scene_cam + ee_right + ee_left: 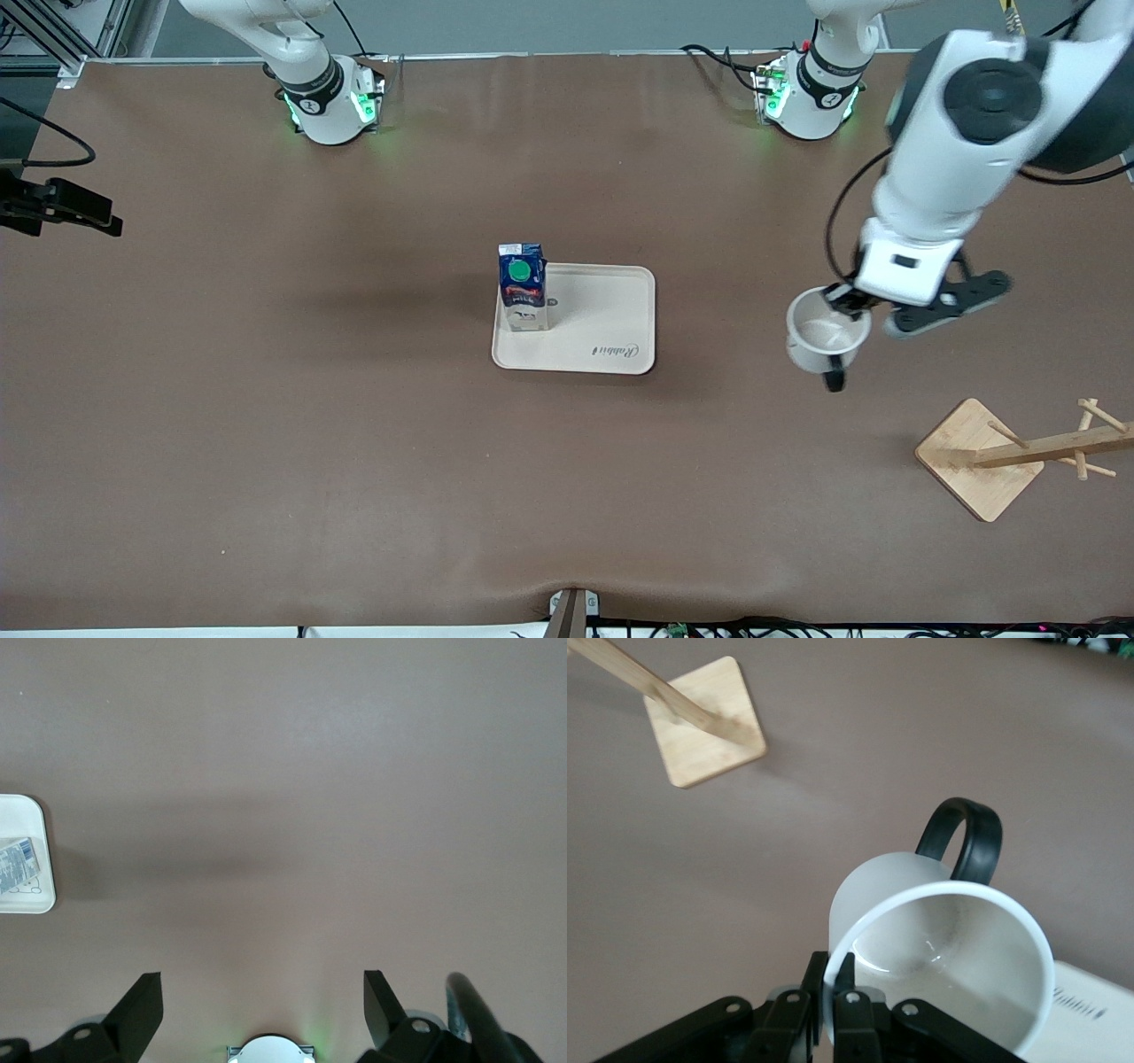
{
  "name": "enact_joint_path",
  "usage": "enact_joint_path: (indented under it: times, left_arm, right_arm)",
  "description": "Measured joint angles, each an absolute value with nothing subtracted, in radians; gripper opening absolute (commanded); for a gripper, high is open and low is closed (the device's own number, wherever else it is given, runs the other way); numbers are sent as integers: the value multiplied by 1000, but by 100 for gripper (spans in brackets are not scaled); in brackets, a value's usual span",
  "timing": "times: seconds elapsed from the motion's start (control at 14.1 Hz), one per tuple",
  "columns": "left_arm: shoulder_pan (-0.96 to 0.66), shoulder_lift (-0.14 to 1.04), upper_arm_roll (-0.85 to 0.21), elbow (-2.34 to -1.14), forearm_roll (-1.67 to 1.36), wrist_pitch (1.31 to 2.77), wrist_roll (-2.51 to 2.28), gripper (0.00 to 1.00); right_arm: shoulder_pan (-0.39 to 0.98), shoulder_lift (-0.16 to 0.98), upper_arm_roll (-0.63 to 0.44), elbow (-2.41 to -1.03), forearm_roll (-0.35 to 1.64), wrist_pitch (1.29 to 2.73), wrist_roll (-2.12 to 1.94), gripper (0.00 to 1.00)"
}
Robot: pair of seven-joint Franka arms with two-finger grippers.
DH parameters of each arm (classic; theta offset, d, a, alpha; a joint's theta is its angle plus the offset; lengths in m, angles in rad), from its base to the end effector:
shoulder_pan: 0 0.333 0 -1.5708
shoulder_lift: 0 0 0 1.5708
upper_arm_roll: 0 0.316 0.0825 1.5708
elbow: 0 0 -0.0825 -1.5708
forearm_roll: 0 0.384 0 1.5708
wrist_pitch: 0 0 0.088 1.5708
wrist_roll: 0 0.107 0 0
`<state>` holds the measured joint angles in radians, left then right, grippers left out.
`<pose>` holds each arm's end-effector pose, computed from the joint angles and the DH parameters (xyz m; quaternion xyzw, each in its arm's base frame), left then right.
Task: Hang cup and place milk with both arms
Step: 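Lift the mug and carry it toward the wooden stand with the left gripper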
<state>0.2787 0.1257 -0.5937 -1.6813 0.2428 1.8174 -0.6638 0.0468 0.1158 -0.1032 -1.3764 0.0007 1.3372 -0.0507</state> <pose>0.5812 -0.1514 0.5337 -0.9854 -0.1479 -0.0536 0.0655 0.5644 -0.0278 0.6308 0.9970 -0.0029 -0.0773 0.0015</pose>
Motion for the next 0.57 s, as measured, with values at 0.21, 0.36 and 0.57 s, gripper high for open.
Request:
enact_joint_path:
  times: [0.21, 0.36, 0.57]
  left_arm:
    - [404, 116, -591, -1615, 185, 1723, -391, 0]
    - [509, 115, -589, -1595, 151, 1706, -205, 0]
    - [624, 119, -586, -1593, 114, 1705, -18, 0]
  right_arm:
    - [48, 164, -100, -1379, 1, 1354, -51, 100]
    - [47, 209, -100, -1379, 1, 1365, -51, 100]
    - [47, 245, -101, -1379, 1, 1381, -51, 100]
